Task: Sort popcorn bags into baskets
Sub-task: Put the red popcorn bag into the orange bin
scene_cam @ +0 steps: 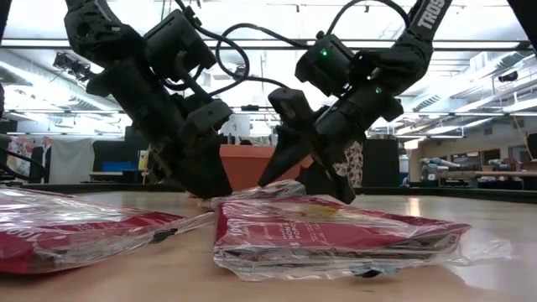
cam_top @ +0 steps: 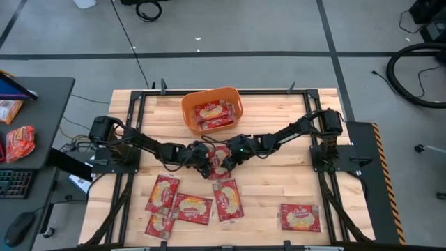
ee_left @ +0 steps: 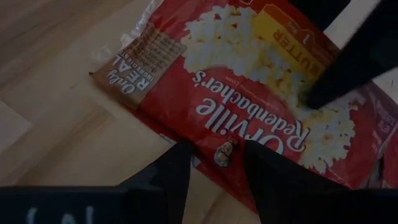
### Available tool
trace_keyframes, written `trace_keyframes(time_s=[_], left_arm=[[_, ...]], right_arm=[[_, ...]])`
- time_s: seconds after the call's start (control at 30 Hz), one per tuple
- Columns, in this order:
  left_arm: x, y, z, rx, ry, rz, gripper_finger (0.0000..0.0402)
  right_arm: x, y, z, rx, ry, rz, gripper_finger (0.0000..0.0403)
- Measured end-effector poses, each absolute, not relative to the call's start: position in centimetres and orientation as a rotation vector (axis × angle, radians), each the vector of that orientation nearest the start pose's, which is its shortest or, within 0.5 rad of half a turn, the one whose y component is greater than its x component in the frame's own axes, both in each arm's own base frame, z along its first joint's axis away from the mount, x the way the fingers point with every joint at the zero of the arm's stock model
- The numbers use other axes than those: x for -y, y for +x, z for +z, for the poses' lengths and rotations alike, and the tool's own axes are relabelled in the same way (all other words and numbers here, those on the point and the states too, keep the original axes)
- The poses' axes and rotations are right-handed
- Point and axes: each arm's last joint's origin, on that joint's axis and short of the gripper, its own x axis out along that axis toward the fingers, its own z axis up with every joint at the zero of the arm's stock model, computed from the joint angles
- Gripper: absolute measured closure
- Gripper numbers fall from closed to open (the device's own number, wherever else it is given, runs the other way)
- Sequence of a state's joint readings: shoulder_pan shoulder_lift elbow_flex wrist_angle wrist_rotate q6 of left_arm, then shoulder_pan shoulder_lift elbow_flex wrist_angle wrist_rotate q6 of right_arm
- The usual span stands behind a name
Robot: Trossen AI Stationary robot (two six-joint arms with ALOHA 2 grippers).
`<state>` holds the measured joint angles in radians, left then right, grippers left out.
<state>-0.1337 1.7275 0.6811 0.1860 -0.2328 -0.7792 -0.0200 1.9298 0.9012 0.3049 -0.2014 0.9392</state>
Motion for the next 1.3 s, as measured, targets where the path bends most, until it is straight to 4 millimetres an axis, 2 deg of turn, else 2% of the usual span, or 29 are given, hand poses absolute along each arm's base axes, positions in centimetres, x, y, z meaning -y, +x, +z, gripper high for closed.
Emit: trace_keyframes(time_s=[0.23, 0.4, 0.6, 0.73, 0.83, 0.93, 1.03, 1.13, 1.3], left_arm=[[3.3, 29.7, 11.5, -0.763, -0.717, 0.359, 0.0246], [3.9, 29.2, 14.4, -0.752, -0.796, 0.192, 0.0246], [3.5, 27.3, 19.6, -0.617, -0.787, 0.147, 0.0246], [2.8, 25.3, 22.8, -0.483, -0.769, 0.218, 0.0246], [2.2, 23.9, 25.1, -0.348, -0.763, 0.260, 0.0246], [1.8, 22.6, 27.3, -0.214, -0.729, 0.284, 0.0246], [1.4, 21.2, 29.0, -0.101, -0.669, 0.327, 0.0246], [1.0, 20.0, 30.5, 0.001, -0.592, 0.377, 0.0246], [0.6, 18.2, 32.6, 0.129, -0.438, 0.406, 0.0246]], right_arm=[[0.2, 36.1, 11.0, -0.770, 0.954, -0.150, 0.0329], [0.0, 35.7, 12.6, -0.781, 0.914, -0.081, 0.0377], [0.8, 33.9, 16.3, -0.772, 0.760, -0.136, 0.0372], [2.0, 32.6, 18.7, -0.749, 0.667, -0.149, 0.0367], [3.0, 31.8, 20.3, -0.704, 0.663, -0.161, 0.0368], [3.9, 31.2, 22.0, -0.621, 0.697, -0.183, 0.0369], [4.6, 31.1, 22.8, -0.557, 0.756, -0.226, 0.0369], [5.4, 31.5, 23.1, -0.469, 0.860, -0.260, 0.0368], [6.6, 33.3, 22.8, -0.254, 1.061, -0.312, 0.0368]])
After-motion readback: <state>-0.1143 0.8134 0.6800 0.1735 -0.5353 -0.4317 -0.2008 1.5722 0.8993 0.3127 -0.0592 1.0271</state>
